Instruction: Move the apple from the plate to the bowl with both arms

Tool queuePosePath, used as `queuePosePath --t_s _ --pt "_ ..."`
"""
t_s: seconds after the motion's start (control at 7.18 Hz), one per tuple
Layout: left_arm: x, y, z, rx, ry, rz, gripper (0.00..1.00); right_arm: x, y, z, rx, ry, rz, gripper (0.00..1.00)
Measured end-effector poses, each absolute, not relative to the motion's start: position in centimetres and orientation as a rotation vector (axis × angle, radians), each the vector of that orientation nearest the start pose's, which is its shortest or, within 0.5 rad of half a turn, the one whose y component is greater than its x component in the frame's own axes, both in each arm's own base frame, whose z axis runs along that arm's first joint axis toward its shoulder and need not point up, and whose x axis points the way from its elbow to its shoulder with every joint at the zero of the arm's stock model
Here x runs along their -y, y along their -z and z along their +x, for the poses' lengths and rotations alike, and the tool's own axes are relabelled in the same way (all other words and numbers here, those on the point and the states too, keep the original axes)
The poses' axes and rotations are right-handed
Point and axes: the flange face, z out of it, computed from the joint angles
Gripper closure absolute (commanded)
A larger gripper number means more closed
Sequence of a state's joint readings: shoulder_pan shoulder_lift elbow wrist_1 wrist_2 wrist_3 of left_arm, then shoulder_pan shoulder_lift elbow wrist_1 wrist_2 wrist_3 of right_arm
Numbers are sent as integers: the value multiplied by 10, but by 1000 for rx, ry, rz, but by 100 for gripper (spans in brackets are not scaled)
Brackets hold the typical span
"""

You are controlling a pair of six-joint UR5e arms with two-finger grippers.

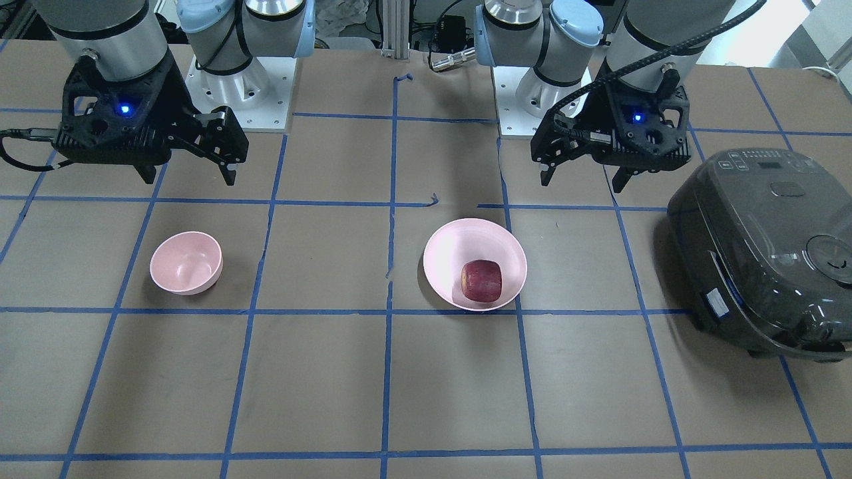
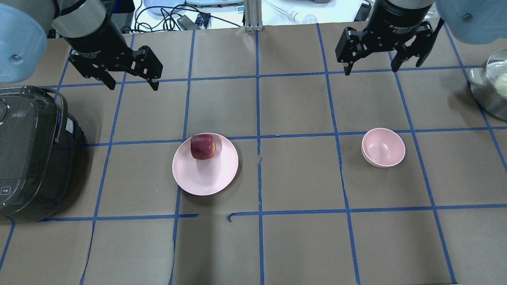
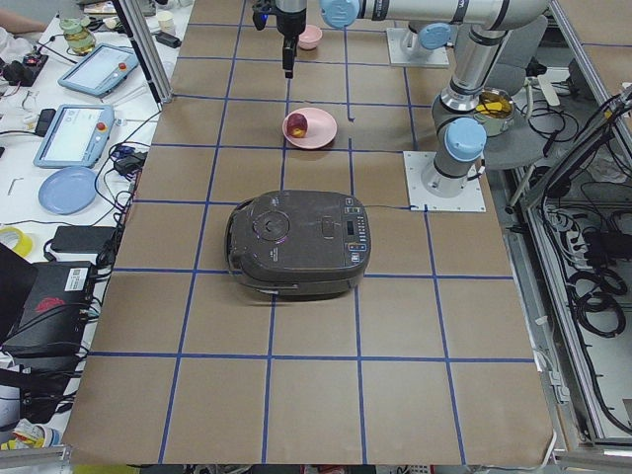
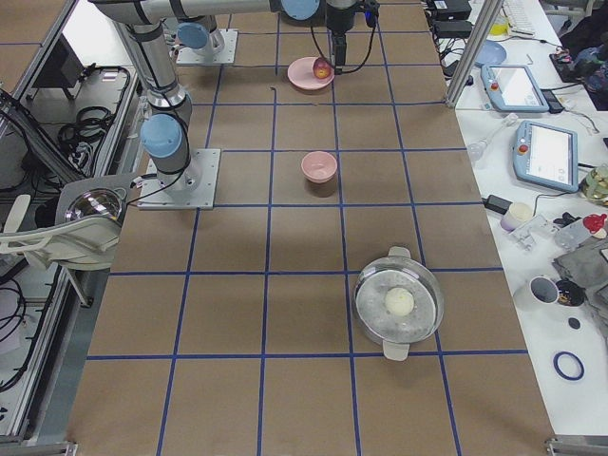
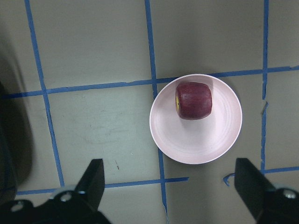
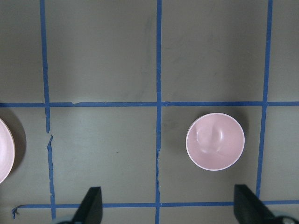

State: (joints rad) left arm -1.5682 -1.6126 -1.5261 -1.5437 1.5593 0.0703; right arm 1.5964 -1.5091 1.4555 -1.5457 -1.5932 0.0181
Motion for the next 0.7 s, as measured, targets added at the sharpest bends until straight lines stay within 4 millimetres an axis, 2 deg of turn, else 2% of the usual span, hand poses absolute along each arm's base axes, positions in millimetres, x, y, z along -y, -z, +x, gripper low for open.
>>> queuePosePath --t_s 0.14,0.28,0.42,0.7 --pt "520 -478 -135 -3152 46 101 0 519 -510 140 -3163 46 -5 0" --pt "531 -452 -138 -3154 61 82 0 524 -509 124 -3162 41 12 0" --pt "539 -413 -143 -3157 67 49 0 531 -506 88 -3160 26 37 0" --pt "536 -330 -164 -3159 74 38 0 538 -496 -7 -3155 -13 41 0"
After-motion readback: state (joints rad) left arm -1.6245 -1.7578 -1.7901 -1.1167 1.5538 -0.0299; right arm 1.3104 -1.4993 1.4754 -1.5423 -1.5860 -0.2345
